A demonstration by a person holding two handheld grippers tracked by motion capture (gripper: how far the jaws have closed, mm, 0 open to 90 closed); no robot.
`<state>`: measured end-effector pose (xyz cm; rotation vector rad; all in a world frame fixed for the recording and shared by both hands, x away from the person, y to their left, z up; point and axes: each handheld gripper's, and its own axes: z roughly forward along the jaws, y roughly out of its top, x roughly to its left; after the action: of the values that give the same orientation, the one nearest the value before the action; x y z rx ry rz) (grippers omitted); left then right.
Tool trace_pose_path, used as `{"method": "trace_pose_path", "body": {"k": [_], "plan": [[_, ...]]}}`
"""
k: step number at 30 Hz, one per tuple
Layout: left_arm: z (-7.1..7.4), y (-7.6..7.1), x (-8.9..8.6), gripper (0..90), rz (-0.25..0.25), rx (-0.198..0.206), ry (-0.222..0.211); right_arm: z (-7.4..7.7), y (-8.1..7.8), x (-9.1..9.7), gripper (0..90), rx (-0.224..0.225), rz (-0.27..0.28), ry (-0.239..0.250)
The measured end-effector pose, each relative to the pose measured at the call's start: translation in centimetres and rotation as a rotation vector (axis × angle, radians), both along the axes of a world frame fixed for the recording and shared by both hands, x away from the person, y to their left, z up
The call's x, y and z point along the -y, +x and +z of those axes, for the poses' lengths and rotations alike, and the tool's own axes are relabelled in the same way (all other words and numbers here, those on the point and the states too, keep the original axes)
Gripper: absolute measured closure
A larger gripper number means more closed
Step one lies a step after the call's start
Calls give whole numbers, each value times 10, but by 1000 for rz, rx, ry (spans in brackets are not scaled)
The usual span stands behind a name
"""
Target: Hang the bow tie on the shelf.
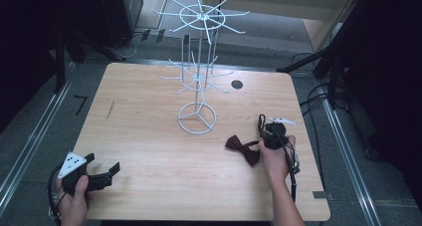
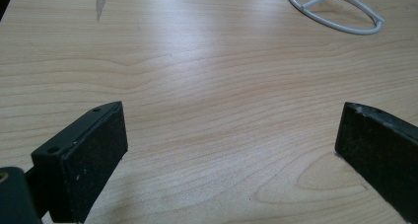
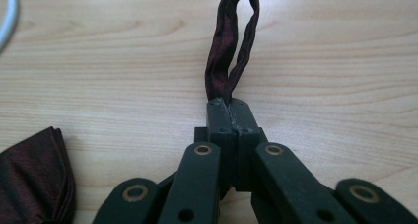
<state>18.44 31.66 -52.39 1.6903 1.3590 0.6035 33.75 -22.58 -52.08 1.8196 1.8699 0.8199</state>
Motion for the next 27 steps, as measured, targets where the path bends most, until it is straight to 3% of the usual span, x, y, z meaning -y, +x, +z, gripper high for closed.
{"method": "trace_pose_path", "body": {"k": [6, 27], "plan": [[0, 0, 0, 1, -1, 1, 0, 10, -7, -1, 900, 102, 0, 31], [0, 0, -1, 1, -4, -1, -3, 48, -19, -21, 900, 313, 25, 86]]}}
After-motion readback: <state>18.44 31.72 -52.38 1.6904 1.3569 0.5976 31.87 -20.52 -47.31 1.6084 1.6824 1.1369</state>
